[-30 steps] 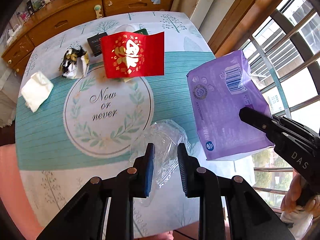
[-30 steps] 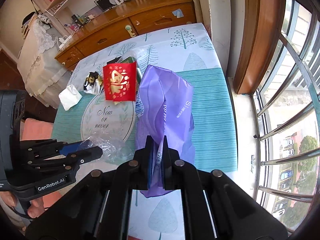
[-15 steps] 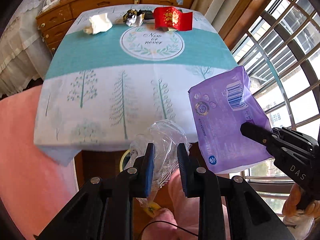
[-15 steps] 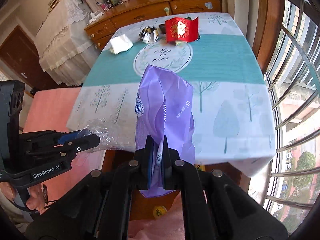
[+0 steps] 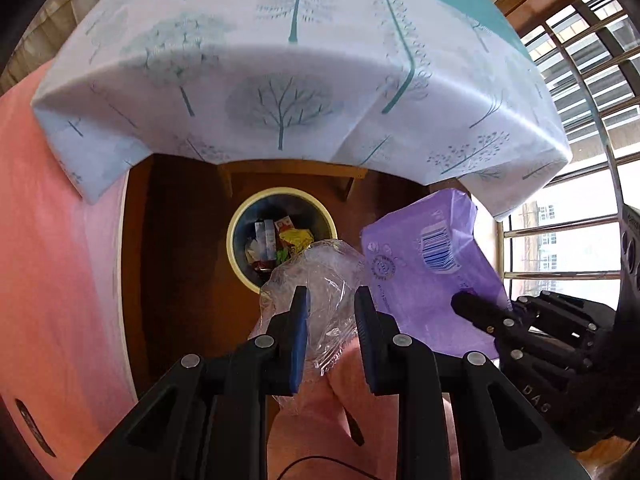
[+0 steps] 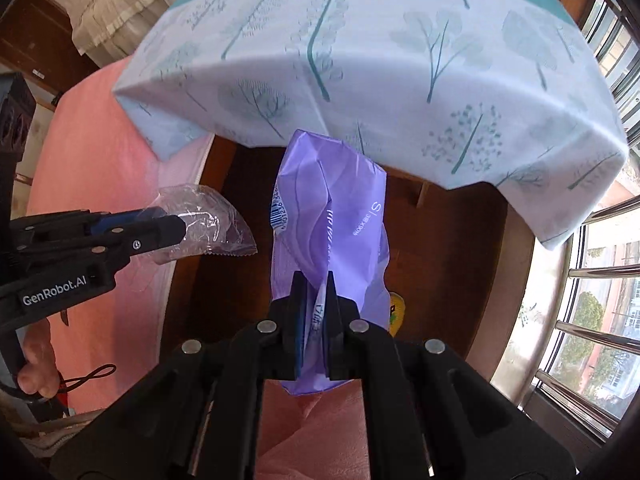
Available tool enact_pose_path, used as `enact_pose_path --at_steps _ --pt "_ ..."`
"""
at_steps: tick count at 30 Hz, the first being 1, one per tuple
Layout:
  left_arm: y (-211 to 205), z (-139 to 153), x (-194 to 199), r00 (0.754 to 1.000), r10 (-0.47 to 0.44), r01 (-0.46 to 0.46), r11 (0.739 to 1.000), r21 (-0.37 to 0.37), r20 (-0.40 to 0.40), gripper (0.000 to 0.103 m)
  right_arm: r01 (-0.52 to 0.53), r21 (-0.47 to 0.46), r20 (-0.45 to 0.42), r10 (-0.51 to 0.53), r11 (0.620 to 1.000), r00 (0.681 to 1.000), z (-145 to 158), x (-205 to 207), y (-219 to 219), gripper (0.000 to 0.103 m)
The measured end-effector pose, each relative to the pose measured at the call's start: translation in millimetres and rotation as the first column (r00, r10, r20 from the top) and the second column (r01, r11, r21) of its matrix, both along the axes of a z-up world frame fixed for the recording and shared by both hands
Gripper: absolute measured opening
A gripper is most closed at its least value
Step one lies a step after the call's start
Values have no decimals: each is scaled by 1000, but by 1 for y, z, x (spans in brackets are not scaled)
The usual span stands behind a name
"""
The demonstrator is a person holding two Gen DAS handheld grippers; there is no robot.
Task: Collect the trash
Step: 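Carry the purple bag and clear plastic bag over the bin and open both tools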
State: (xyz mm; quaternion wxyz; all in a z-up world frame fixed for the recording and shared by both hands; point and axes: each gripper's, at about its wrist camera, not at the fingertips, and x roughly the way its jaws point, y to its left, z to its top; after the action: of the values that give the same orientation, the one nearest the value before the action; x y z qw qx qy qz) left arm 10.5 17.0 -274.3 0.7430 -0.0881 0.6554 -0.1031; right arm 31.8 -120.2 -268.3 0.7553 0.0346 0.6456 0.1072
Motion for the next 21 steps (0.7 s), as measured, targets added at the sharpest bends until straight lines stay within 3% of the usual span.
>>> enact_pose_path --at_steps 8,13,17,21 --pt "-2 -123 -1 995 66 -63 997 47 -68 23 59 -24 -92 -61 998 994 -133 -9 0 5" --pt "-4 -194 18 995 60 -54 994 92 -74 23 56 -21 -120 -58 998 991 -212 5 2 5" --pt "-7 -237 41 997 43 -36 993 108 -63 23 36 -29 -113 -39 999 993 -260 17 12 5" --pt "-4 -269 57 998 26 -20 995 98 -62 23 21 -3 -93 -22 1000 995 -290 35 7 5"
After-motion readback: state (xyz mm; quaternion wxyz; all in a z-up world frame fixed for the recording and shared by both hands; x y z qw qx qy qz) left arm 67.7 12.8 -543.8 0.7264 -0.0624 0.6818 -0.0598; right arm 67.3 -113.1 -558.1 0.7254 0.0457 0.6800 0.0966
